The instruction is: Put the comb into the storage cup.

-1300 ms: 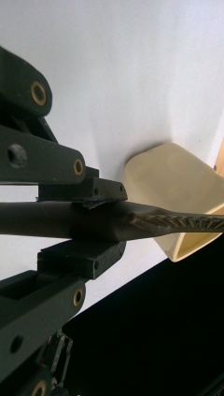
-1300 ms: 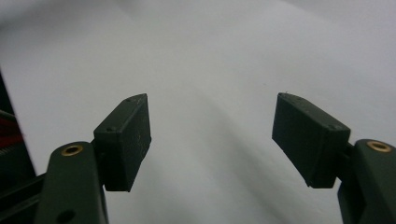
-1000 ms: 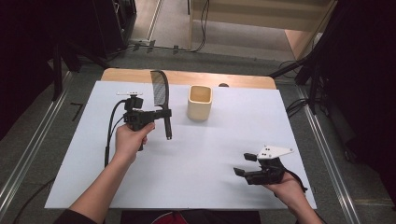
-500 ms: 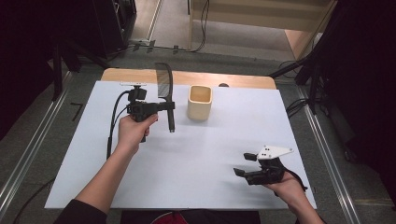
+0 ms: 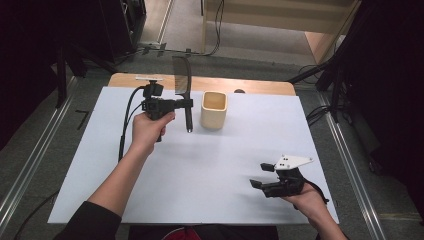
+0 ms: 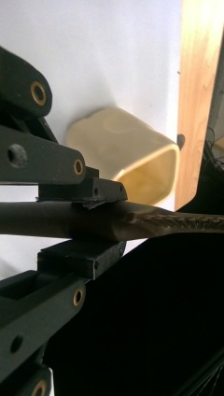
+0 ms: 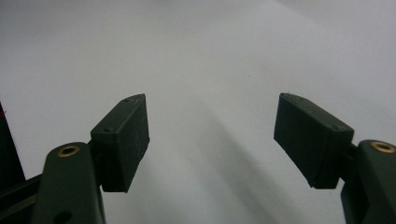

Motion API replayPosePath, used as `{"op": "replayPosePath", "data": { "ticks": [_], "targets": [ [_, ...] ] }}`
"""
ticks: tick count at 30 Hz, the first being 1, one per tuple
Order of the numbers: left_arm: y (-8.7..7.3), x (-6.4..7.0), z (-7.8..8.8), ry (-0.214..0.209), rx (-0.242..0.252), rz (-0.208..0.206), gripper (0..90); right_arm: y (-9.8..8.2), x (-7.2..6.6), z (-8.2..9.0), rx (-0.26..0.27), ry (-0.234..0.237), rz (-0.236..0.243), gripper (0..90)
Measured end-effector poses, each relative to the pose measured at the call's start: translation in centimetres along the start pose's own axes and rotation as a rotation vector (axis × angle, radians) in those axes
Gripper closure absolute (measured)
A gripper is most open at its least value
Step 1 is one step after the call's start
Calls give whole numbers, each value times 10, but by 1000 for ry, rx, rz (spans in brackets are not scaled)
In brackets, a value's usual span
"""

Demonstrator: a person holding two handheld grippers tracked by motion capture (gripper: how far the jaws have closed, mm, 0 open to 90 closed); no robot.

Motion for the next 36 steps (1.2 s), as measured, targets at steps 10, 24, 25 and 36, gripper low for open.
{"op": "replayPosePath", "data": {
  "ticks": [10, 24, 25, 36],
  "targets": [
    [23, 12, -5, 8, 31, -53, 736, 2, -1, 0, 4, 10, 3, 249],
    [44, 17, -11, 42, 77, -66, 736, 2, -2, 1, 2, 18, -12, 248],
    [46, 16, -13, 56, 77, -75, 735, 2, -2, 1, 2, 18, -11, 248],
    [61, 13, -24, 63, 82, -63, 736, 3, -2, 1, 5, 24, -19, 248]
  ]
}}
Point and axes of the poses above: each handheld gripper's, and its own axes: z roughly backward along the jaws, y roughly out of its top, x roughly to its right, the point moved 8 cm from there along -z, roughly forward along the jaws, and after that the axes turned 15 degrees about -x, right-handed, at the moved point
